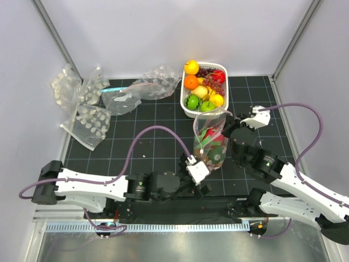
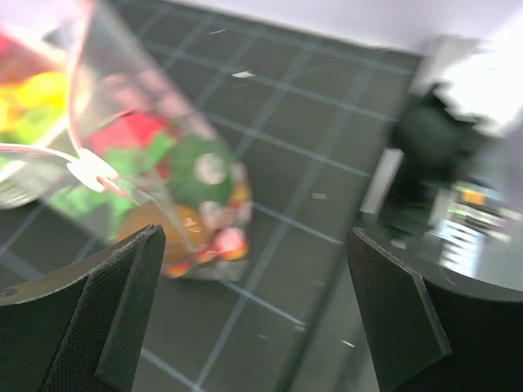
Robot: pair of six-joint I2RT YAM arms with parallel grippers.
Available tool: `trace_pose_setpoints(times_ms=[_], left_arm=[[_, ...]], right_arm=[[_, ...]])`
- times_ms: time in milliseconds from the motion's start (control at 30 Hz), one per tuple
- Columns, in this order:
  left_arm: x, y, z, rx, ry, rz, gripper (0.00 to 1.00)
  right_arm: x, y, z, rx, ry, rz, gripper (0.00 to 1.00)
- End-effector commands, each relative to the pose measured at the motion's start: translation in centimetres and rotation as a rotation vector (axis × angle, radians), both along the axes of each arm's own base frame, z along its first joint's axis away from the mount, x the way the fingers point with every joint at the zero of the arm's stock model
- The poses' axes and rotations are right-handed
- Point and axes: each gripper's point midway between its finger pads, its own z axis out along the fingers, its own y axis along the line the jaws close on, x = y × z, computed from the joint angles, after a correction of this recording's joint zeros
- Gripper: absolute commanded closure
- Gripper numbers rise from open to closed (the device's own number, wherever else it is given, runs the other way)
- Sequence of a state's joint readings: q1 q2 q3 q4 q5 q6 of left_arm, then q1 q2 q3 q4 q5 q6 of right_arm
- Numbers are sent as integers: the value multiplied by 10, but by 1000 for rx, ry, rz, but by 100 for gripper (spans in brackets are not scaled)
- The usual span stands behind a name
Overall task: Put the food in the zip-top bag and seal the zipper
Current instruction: Adjust the zipper food storage bag at the center of the board.
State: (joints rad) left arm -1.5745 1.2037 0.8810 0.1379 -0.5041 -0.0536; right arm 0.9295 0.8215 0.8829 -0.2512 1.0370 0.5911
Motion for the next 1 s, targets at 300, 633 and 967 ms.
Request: trace_pose_setpoints(times_ms=[300,633,967], left_arm=[[75,27,37,-162,-15,456,8],[97,26,30,-138,85,333,74],[129,72,45,-240,185,344,100]], right_arm=[[2,-1,25,154,-94,-30,99],[3,3,23,157,-95,-16,99],[2,21,32,58,-112,123,70]])
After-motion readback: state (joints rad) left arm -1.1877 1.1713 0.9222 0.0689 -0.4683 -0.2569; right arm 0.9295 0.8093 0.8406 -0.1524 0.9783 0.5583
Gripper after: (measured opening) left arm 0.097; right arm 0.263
